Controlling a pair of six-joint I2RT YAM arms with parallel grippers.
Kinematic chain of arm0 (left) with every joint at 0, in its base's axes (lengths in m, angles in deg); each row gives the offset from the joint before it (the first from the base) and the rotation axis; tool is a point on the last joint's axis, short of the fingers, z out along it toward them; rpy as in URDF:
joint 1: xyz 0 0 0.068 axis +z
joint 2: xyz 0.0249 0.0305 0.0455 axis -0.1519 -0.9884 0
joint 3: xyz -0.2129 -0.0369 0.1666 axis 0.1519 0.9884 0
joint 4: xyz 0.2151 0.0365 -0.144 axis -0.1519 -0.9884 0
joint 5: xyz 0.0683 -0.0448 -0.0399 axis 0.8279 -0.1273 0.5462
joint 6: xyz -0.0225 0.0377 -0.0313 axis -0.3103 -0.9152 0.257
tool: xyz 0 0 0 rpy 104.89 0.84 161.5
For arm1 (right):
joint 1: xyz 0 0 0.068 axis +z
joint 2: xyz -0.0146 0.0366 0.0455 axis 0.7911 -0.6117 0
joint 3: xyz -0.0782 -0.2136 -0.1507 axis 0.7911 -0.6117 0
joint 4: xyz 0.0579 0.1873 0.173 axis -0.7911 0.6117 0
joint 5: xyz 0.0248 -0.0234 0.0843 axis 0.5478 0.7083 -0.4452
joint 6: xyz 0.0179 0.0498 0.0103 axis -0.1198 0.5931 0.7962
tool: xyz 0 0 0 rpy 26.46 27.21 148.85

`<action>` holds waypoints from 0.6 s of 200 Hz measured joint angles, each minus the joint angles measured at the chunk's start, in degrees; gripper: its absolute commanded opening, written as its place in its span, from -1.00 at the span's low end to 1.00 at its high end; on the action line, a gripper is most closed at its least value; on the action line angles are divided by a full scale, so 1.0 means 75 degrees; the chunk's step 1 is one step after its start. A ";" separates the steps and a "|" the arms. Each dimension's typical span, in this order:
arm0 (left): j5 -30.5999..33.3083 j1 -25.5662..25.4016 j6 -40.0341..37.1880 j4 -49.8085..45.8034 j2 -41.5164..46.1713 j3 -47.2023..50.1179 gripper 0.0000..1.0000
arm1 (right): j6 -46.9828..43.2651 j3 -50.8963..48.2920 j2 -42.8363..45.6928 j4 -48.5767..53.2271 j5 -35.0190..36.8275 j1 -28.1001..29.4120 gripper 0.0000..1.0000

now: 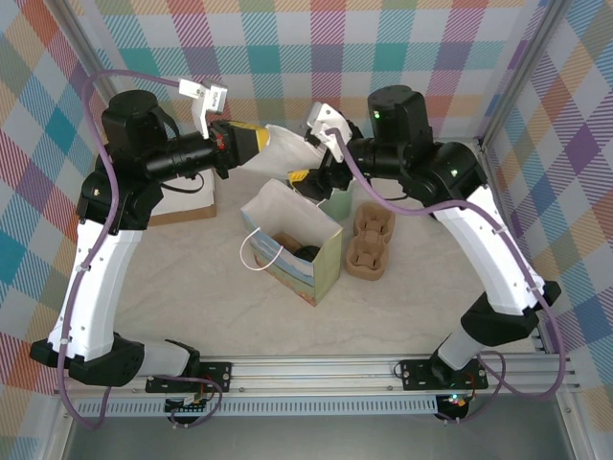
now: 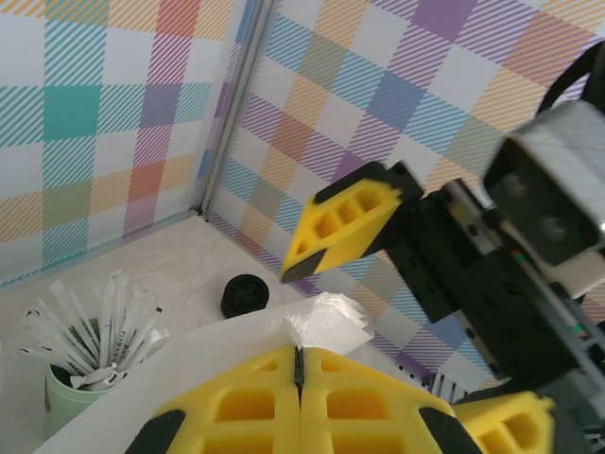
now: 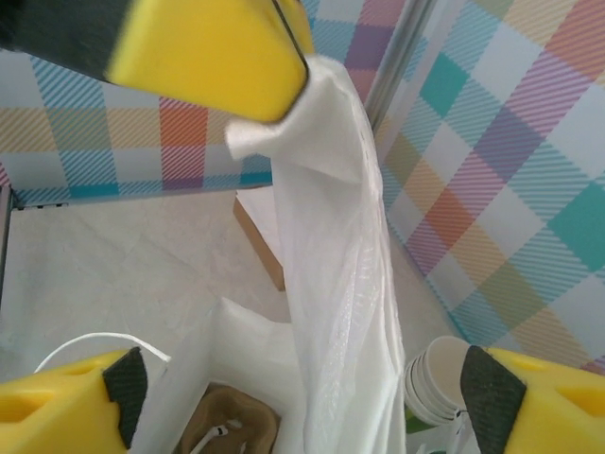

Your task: Pack the takeout coffee

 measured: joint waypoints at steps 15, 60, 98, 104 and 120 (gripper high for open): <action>-0.0003 -0.0009 -0.0023 0.0000 0.0000 0.0000 -1.00 | 0.0073 0.0227 -0.0242 0.0122 0.0134 0.0000 0.28; -0.0006 -0.0009 -0.0044 0.0000 0.0058 0.0000 -1.00 | 0.0358 0.0641 -0.0481 0.0318 0.0326 0.0000 -0.99; 0.0009 -0.0009 -0.0090 -0.0026 0.0239 0.0000 -0.17 | 0.0560 0.0950 -0.0460 0.0589 0.0361 0.0000 -1.00; 0.0032 -0.0009 -0.0099 -0.0050 0.0280 0.0000 0.06 | 0.0641 0.0976 -0.0443 0.0659 0.0361 0.0000 -1.00; 0.0198 -0.0009 -0.0079 -0.0166 0.0472 0.0003 0.45 | 0.0886 0.1005 -0.0356 0.0831 0.0361 0.0000 -1.00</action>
